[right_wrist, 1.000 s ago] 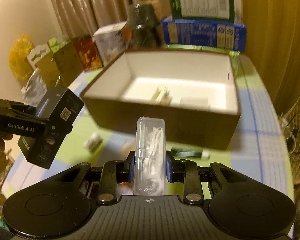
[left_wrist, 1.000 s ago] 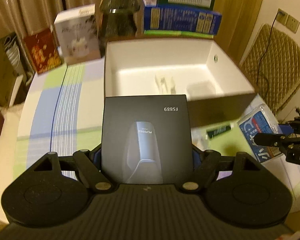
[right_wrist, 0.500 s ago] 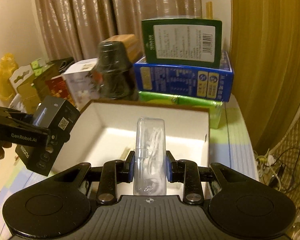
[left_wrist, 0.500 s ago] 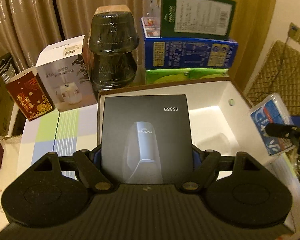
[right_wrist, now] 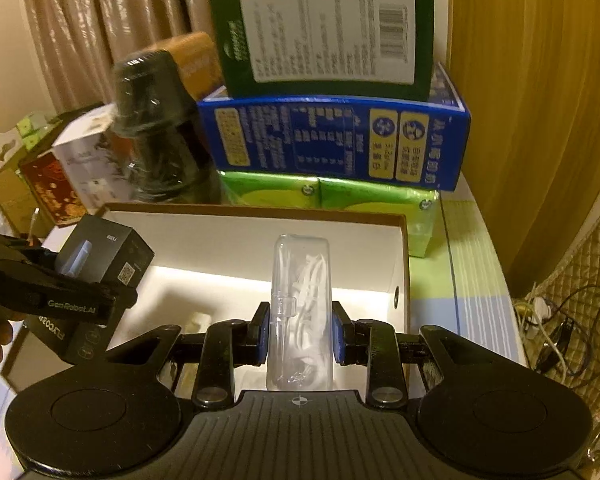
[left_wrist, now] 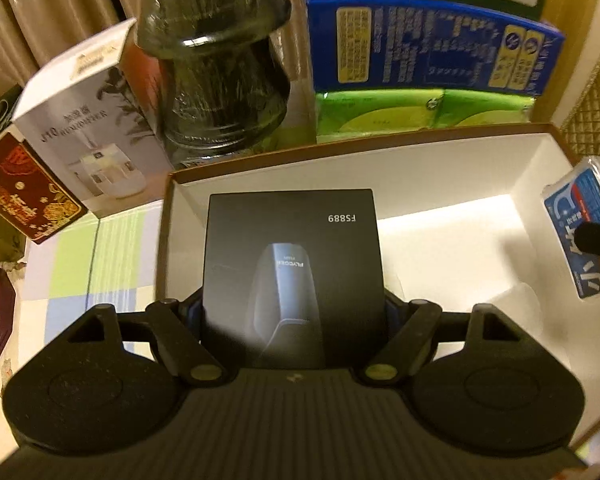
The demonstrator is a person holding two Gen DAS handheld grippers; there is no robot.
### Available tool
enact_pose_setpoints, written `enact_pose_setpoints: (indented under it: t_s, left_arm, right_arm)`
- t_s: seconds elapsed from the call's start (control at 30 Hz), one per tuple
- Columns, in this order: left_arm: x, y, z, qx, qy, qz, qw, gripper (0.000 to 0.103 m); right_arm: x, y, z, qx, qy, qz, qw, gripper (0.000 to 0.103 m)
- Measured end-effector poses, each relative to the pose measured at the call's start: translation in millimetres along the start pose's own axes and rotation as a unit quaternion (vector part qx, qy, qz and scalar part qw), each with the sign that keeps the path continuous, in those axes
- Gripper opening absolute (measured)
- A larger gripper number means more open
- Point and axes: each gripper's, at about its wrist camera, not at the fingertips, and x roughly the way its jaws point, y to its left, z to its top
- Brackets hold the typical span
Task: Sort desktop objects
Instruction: 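Carry the black box and clear swab case into the brown box, then open both tools to release the black box and swab case inside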
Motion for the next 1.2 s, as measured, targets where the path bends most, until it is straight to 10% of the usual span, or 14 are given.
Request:
enact_pose_setpoints:
  t_s: [1.2]
  left_arm:
    - [33.1, 2.8, 16.6, 0.006, -0.004, -0.011, 0.9999, 0.077]
  right_arm:
    - [74.2, -1.4, 7.9, -0.023, 0.023, -0.041, 0.999, 0.029]
